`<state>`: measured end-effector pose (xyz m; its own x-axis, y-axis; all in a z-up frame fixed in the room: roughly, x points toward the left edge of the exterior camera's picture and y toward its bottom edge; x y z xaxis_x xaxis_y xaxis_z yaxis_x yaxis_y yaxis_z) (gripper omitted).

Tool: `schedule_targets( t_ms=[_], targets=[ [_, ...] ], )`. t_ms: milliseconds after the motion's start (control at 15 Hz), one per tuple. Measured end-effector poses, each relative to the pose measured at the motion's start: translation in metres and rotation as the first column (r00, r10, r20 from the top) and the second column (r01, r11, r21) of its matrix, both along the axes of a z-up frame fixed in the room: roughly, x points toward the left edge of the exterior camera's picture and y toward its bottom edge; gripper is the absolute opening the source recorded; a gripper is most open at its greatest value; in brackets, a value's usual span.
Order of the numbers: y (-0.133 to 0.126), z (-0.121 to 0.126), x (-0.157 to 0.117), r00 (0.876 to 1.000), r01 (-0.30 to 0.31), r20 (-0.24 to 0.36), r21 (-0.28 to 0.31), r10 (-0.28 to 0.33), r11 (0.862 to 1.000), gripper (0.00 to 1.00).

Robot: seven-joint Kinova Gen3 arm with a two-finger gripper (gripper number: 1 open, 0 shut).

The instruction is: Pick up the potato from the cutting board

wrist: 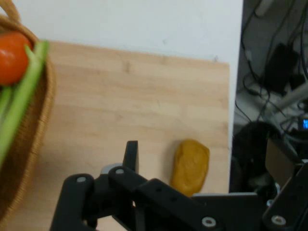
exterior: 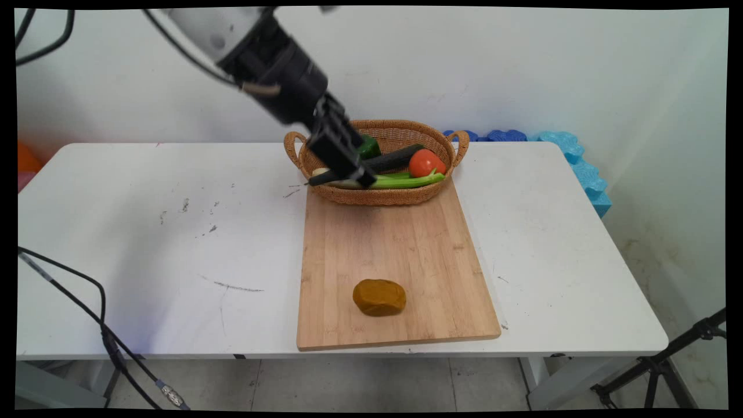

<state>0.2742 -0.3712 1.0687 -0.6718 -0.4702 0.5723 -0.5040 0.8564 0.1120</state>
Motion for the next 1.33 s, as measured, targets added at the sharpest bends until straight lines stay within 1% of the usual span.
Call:
schedule_targets(
  t_ms=[267,533,600,867,1000,1333],
  targets=[
    [0.021,-0.032,-0.006,0.999,0.023,0.044,0.024,-0.024,0.999,1.00],
    [0.031,-0.066,-0.014,0.996,0.025,0.084,0.036,-0.028,0.999,1.00],
    [0.032,-0.072,-0.016,0.996,0.025,0.090,0.037,-0.028,0.999,1.00],
    [0.033,-0.110,-0.031,0.992,0.023,0.125,0.041,-0.027,0.999,1.00],
    [0.031,-0.128,-0.040,0.990,0.023,0.138,0.039,-0.028,0.999,1.00],
    [0.025,-0.166,-0.061,0.987,0.020,0.160,0.033,-0.025,0.999,1.00]
  ],
)
